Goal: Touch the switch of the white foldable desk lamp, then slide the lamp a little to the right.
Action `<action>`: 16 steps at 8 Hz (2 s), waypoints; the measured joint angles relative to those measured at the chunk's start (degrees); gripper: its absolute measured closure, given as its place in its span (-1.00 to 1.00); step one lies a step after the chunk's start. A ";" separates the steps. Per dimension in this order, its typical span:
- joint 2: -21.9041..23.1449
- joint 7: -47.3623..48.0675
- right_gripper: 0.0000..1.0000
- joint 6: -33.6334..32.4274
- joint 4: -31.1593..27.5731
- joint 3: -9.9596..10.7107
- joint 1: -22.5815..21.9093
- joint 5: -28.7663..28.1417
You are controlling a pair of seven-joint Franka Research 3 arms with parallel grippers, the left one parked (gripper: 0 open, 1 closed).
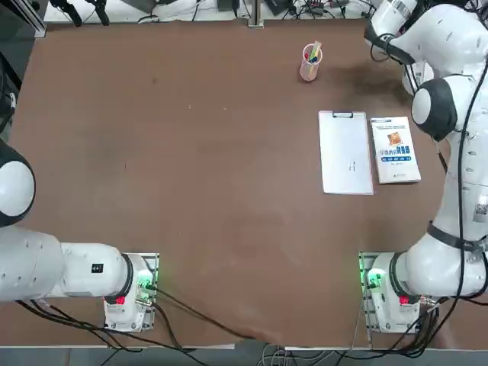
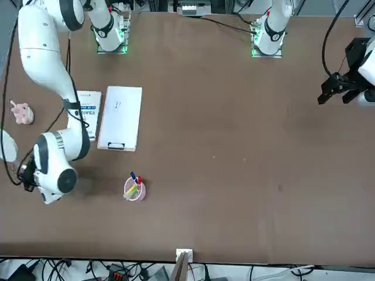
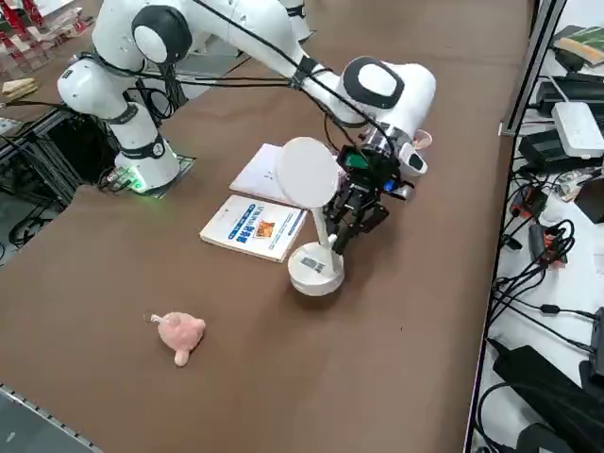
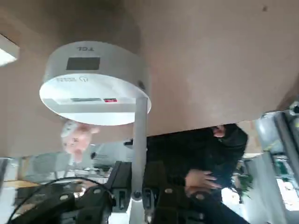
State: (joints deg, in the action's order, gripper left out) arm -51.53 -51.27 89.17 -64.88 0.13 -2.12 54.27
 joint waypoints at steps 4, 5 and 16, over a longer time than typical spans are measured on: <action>-3.93 0.26 0.69 -6.08 3.65 0.28 1.70 -5.58; -5.04 0.34 0.69 -6.76 4.64 0.44 1.85 -5.61; -6.27 0.61 0.69 -7.24 7.94 0.60 7.39 -11.59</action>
State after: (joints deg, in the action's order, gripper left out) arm -57.79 -50.65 81.93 -56.94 0.73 5.26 42.68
